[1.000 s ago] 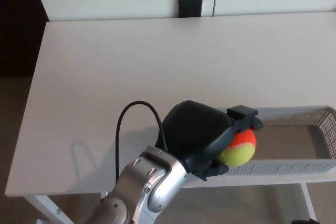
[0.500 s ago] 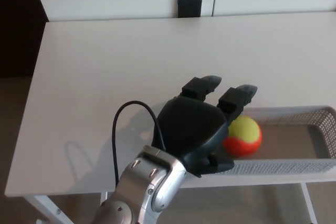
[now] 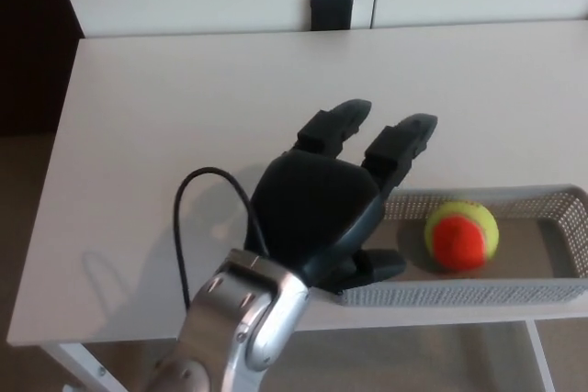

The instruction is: The robot walk towards a table in front and uses its left hand to pickup a tennis ball on the left side and put it in a container on the right hand side

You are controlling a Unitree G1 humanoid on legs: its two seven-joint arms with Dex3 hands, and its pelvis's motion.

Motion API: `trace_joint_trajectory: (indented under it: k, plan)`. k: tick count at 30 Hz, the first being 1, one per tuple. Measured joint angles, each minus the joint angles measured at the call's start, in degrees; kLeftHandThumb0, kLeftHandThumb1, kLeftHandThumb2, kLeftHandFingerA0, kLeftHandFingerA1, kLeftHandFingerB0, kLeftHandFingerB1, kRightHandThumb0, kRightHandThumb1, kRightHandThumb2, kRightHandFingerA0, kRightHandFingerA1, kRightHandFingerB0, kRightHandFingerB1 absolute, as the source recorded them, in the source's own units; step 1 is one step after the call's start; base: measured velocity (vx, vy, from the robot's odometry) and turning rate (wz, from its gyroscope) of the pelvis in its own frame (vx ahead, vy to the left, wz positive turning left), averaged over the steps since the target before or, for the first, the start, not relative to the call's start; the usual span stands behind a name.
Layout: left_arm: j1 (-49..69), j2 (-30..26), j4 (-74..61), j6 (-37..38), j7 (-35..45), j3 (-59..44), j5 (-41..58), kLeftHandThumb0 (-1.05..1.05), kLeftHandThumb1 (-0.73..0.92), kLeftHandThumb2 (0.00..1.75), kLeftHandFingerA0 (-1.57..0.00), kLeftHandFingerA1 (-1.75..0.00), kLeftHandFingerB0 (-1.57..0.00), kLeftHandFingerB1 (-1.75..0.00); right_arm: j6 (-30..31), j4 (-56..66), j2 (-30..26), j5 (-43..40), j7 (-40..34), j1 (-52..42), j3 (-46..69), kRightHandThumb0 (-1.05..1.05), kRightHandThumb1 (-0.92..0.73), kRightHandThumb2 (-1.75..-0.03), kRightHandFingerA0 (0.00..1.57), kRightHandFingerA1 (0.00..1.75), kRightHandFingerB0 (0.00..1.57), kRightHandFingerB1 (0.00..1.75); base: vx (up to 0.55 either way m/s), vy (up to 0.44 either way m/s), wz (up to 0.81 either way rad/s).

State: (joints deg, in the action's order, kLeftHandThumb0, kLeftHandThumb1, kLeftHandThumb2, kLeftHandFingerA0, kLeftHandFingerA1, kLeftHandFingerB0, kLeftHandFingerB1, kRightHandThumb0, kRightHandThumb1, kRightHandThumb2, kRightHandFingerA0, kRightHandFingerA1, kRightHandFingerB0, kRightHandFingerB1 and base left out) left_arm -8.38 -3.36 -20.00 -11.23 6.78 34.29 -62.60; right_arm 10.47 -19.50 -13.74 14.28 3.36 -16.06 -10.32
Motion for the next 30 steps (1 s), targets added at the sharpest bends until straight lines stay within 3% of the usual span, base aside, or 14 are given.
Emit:
trace_joint_trajectory:
  k: [6, 7, 8, 11, 12, 13, 14, 19, 20, 24, 28, 29, 30]
  plan:
    - [7.7, -4.8, -13.1, 1.4, 0.1, -5.6, 2.2, -0.77, 0.49, 0.89, -0.01, -0.18, -0.01, -0.18, -0.2, -0.3, 0.0, -0.2, 0.0, -1.1, 0.2, 0.04, -0.86, -0.63, 0.11, 0.45, 0.07, 0.39, 0.00, 0.000, 0.00]
    - [9.6, -5.7, -15.5, 1.6, 0.1, -7.2, 2.9, -0.83, 0.51, 0.82, -0.12, -0.07, -0.13, -0.10, -0.3, -0.4, 0.0, -0.2, 0.0, -1.2, 0.2, 0.04, -0.86, -0.63, 0.11, 0.45, 0.07, 0.39, 0.00, 0.000, 0.00]
    - [11.9, -6.4, -18.0, 2.0, 0.1, -9.1, 3.7, -0.74, 0.47, 0.82, -0.06, -0.17, -0.11, -0.17, -0.3, -0.6, 0.0, -0.2, 0.0, -1.2, 0.2, 0.04, -0.86, -0.63, 0.11, 0.45, 0.07, 0.39, 0.00, 0.000, 0.00]
    - [18.3, -7.9, -23.1, 3.4, -0.2, -14.7, 6.4, -0.68, 0.45, 0.80, -0.07, -0.27, -0.08, -0.25, -0.6, -1.1, 0.0, -0.2, 0.0, -1.3, 0.4, 0.05, -0.86, -0.63, 0.11, 0.45, 0.07, 0.39, 0.00, 0.000, 0.00]
    - [21.8, -8.2, -24.8, 4.2, -0.4, -17.6, 7.9, -0.35, 0.29, 0.88, -0.02, -0.51, 0.00, -0.48, -0.8, -1.5, 0.0, -0.2, 0.0, -1.2, 0.5, 0.05, -0.86, -0.64, 0.10, 0.44, 0.06, 0.38, 0.00, 0.000, 0.00]
    - [23.0, -8.2, -25.2, 4.6, -0.5, -18.7, 8.5, -0.35, 0.29, 0.88, -0.02, -0.51, 0.00, -0.48, -0.8, -1.6, 0.0, -0.3, 0.0, -1.2, 0.6, 0.05, -0.86, -0.64, 0.10, 0.44, 0.06, 0.38, 0.00, 0.000, 0.00]
    - [25.9, -8.2, -25.7, 5.5, -0.7, -21.2, 9.8, -0.64, 0.55, 0.56, -0.17, -0.38, -0.17, -0.28, -0.9, -2.0, 0.0, -0.3, 0.0, -1.1, 0.6, 0.06, -0.87, -0.64, 0.09, 0.44, 0.05, 0.38, 0.00, 0.000, 0.00]
    - [36.1, -8.1, -24.7, 9.8, -1.4, -29.2, 14.6, -0.63, 0.55, 0.57, -0.27, -0.40, -0.24, -0.32, -1.3, -3.4, 0.1, -0.3, 0.0, -0.7, 0.8, 0.06, -0.87, -0.68, 0.05, 0.42, 0.06, 0.35, 0.00, 0.000, 0.00]
    - [38.6, -8.1, -23.7, 10.9, -1.4, -30.9, 15.8, -0.66, 0.45, 0.77, -0.23, -0.49, -0.17, -0.41, -1.4, -3.8, 0.2, -0.4, 0.0, -0.7, 0.9, 0.07, -0.87, -0.68, 0.05, 0.43, 0.06, 0.35, 0.00, 0.000, 0.00]
    - [46.9, -8.1, -19.2, 15.1, -1.5, -36.0, 19.9, -0.69, 0.45, 0.79, -0.27, -0.50, -0.20, -0.42, -1.7, -5.1, 0.2, -0.6, 0.0, -0.7, 1.2, 0.08, -0.88, -0.71, 0.03, 0.42, 0.06, 0.34, 0.00, 0.000, 0.00]
    - [54.2, -8.2, -12.3, 19.4, -1.4, -40.6, 23.9, -0.66, 0.43, 0.77, -0.31, -0.51, -0.26, -0.43, -2.0, -6.0, 0.3, -1.0, 0.0, -0.5, 1.9, 0.08, -0.87, -0.71, 0.02, 0.41, 0.07, 0.33, 0.00, 0.000, 0.00]
    - [55.3, -8.2, -10.9, 20.2, -1.4, -41.3, 24.7, -0.61, 0.52, 0.56, -0.32, -0.42, -0.30, -0.32, -2.1, -6.2, 0.3, -1.1, 0.0, -0.5, 2.1, 0.08, -0.87, -0.72, 0.01, 0.41, 0.07, 0.32, 0.00, 0.000, 0.00]
    - [56.7, -8.2, -9.3, 21.1, -1.4, -42.2, 25.6, -0.57, 0.54, 0.56, -0.28, -0.43, -0.25, -0.32, -2.2, -6.5, 0.3, -1.2, 0.0, -0.4, 2.2, 0.07, -0.87, -0.69, 0.03, 0.40, 0.09, 0.31, 0.00, 0.000, 0.00]
